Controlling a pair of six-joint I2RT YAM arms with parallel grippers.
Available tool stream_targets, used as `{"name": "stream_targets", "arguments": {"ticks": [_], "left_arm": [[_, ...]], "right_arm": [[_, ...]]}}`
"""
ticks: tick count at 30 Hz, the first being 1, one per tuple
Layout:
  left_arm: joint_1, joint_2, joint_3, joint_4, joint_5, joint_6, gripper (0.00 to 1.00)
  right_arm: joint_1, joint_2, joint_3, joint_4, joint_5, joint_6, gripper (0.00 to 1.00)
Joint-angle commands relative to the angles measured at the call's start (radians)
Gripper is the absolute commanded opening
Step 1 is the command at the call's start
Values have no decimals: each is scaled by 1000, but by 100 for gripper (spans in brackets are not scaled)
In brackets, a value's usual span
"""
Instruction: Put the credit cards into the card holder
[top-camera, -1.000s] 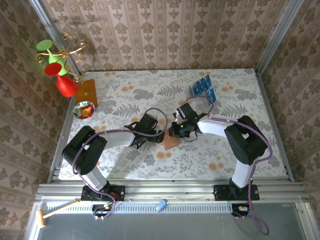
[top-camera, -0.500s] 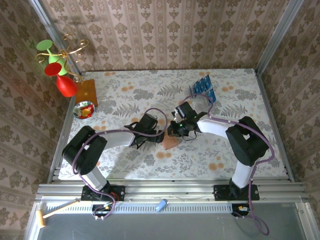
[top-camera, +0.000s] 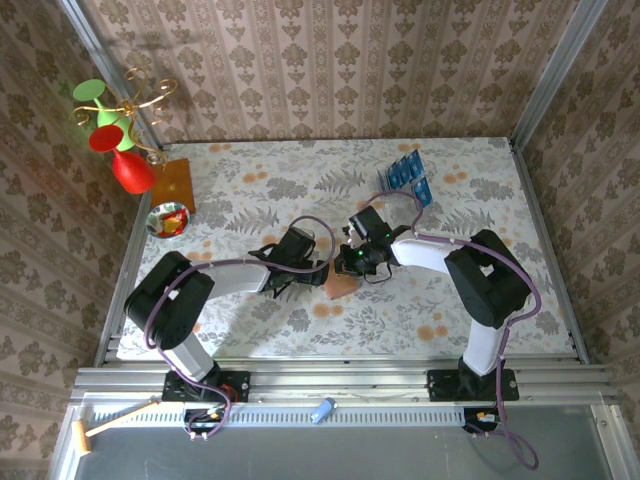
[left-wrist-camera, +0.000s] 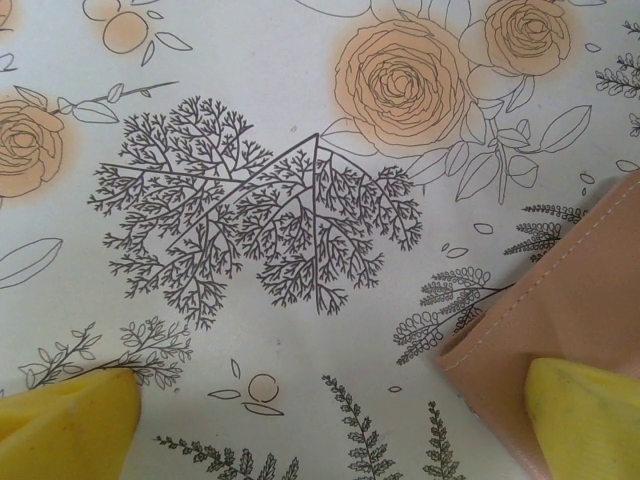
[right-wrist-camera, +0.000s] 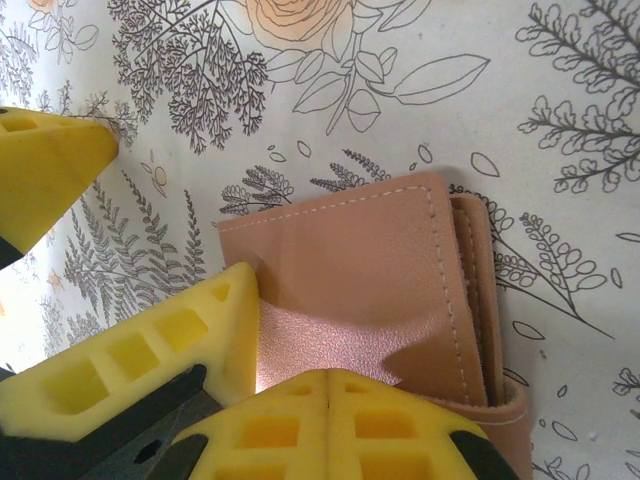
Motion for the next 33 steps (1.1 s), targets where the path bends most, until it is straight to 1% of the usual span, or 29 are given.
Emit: {"name": "stream_targets", "arguments": {"ticks": [1,6,9,16,21,33], "left_arm": [[-10,46,-31,-17,35,3,100],[-9,47,-30,-16,36,3,100],[-11,44,-30,-16,35,3,100],[-12,43,-29,-17,36,1,100],[-12,46,-23,-21,38,4,100],[-12,44,-21,-24,38,5,100]], "right_arm": [[1,22,-18,6,27,-7,0],[-11,31,-35,21,35,-7,0],[-16,25,-47,46,14,-1,0],[-27,-52,-46,48,-4,16,0],[-38,-80,-36,45,-4,22,0],[-39,-7,-23,76,-13,34,0]]}}
